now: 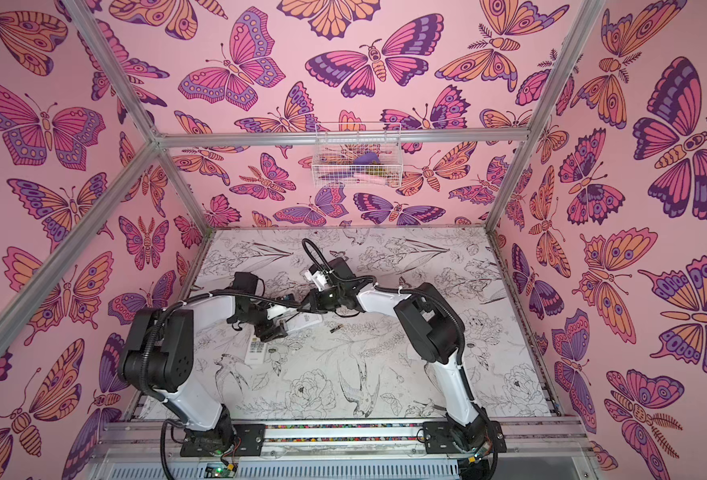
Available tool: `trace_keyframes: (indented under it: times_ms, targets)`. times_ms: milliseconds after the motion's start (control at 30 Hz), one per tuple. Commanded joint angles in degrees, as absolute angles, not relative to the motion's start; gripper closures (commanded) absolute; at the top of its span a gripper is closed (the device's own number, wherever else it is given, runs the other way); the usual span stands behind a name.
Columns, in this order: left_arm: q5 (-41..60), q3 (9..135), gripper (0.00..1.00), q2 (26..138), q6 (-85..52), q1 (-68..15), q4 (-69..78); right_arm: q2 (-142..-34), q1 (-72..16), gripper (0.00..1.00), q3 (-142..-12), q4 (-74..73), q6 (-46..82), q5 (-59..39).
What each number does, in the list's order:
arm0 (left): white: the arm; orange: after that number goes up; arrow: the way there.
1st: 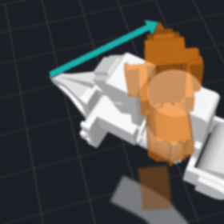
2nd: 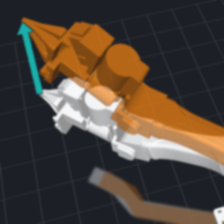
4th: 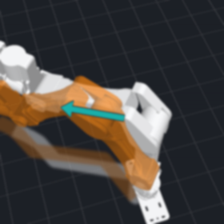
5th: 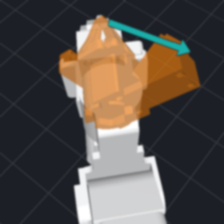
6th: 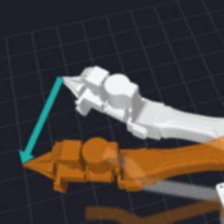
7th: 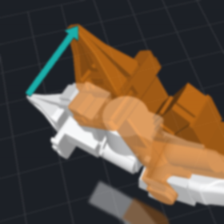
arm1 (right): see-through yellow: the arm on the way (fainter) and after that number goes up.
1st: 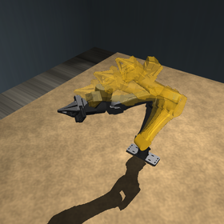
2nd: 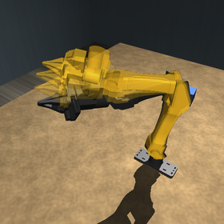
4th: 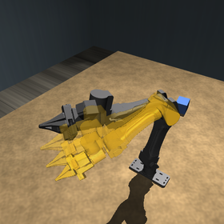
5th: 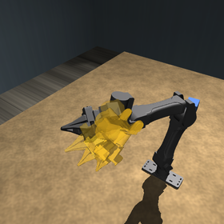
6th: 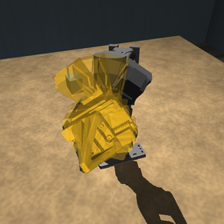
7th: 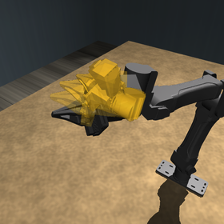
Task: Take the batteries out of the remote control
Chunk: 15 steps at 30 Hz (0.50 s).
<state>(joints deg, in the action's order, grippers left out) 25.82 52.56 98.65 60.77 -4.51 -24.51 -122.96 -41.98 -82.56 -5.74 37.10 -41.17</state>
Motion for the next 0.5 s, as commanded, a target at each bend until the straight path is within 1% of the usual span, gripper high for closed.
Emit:
trace_keyframes:
  times_ms: [0, 100, 200, 367, 467]
  targets:
    - [26.1, 53.9, 0.25, 100.0, 61.7, -4.5, -27.7, -124.3, -41.6, 1.00, -83.8, -5.6, 39.0, -41.6]
    - [26.3, 54.3, 0.29, 100.3, 61.7, -4.5, -28.4, -125.5, -41.7, 1.00, -84.2, -7.0, 41.0, -42.7]
    - [26.7, 54.2, 0.33, 100.0, 62.5, -4.6, -28.9, -125.9, -41.8, 1.00, -85.2, -5.0, 40.4, -42.9]
    - [26.6, 54.4, 0.44, 100.0, 62.8, -5.1, -29.9, -125.5, -41.8, 1.00, -84.6, -5.6, 41.8, -41.5]
    - [26.4, 54.5, 0.46, 100.1, 62.6, -5.2, -30.1, -124.7, -42.1, 1.00, -84.1, -3.6, 41.5, -38.8]
